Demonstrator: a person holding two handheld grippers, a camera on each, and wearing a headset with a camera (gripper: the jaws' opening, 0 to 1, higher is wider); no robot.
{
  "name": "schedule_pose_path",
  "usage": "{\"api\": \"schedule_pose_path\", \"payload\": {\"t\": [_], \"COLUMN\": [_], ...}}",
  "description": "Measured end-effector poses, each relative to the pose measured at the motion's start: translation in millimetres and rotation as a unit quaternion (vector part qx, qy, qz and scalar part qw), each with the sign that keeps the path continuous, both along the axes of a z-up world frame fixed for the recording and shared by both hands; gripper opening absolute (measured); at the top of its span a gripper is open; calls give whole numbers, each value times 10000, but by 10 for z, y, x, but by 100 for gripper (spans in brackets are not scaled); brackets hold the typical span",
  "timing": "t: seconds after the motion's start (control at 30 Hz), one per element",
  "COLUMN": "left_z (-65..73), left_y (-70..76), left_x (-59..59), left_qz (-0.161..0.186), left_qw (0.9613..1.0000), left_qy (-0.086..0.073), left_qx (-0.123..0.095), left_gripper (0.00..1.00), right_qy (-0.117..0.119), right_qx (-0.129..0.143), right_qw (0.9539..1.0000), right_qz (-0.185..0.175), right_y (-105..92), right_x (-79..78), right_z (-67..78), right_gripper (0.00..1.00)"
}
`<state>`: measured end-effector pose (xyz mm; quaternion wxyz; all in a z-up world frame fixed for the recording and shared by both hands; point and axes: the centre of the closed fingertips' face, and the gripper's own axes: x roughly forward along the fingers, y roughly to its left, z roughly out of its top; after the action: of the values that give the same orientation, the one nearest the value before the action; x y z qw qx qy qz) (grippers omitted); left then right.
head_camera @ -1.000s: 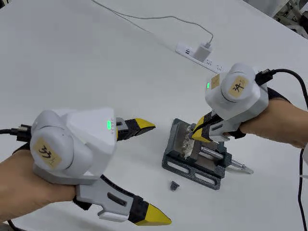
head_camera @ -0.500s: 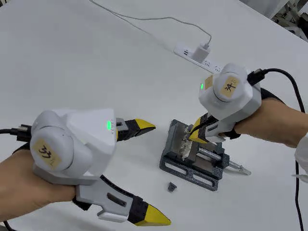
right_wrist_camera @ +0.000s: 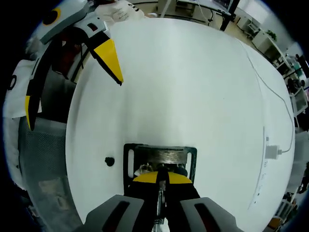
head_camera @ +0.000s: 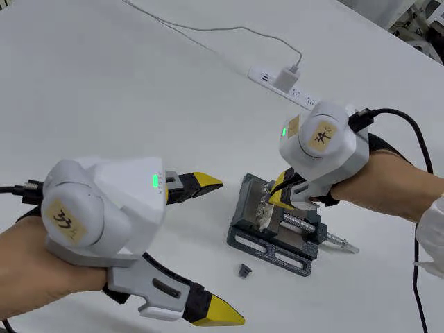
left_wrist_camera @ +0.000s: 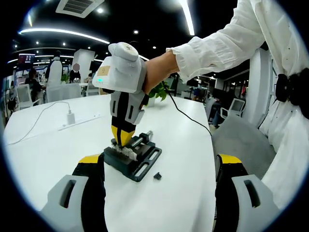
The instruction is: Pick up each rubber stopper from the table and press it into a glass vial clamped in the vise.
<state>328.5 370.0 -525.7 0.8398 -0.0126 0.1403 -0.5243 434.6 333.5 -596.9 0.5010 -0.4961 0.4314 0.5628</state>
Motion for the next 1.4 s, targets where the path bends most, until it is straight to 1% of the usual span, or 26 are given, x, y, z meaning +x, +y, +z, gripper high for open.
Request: {"api": "schedule_pose_path", "payload": {"t": [0.07,0.13,0.17,0.23,0.3,0.43,0.53,0.73,0.87,0.97,1.07,1.27,1.3,1.4], "left_z": [4,-3,-4,-5,-3,9,7,0,14,14,23,47,51,61], "left_y": [-6,-5,0,14,24,30,34,17,13,6,-2,-26,-31,-39], "left_x": [-8,-22,-25,-22,-15,-13,-14,-46,-58,-78,-91,-113,-117,-124], "left_qz": [-16,-42,-37,-13,14,25,32,-8,12,-4,-14,-52,-65,-89], "left_qw": [10000,10000,10000,10000,9999,9999,9998,9997,9997,9996,9996,9995,9995,9993], "left_qy": [-5,-7,-3,8,-4,-18,-14,-7,5,7,12,0,-5,-18], "left_qx": [8,62,76,98,119,159,193,260,246,280,286,313,320,357], "left_gripper": [95,95,95,95,95,95,95,94,94,94,94,94,94,94], "right_qy": [20,107,97,97,34,22,46,66,50,18,17,-61,-55,-84], "right_qx": [41,109,122,180,230,320,410,578,642,678,810,1134,1189,1340], "right_qw": [10000,9998,9998,9997,9997,9995,9991,9980,9975,9971,9957,9911,9902,9874], "right_qz": [21,-160,-91,-135,9,-29,-121,-257,-298,-352,-447,-698,-734,-841], "right_y": [-10,-3,-9,-9,-9,-11,-15,-13,-13,-23,-24,-33,-36,-63], "right_x": [10,23,27,23,19,24,32,27,29,36,30,-16,2,-25], "right_z": [6,6,10,10,13,22,23,27,29,43,99,278,244,319], "right_gripper": [0,0,0,0,0,0,0,0,0,4,4,7,8,10]}}
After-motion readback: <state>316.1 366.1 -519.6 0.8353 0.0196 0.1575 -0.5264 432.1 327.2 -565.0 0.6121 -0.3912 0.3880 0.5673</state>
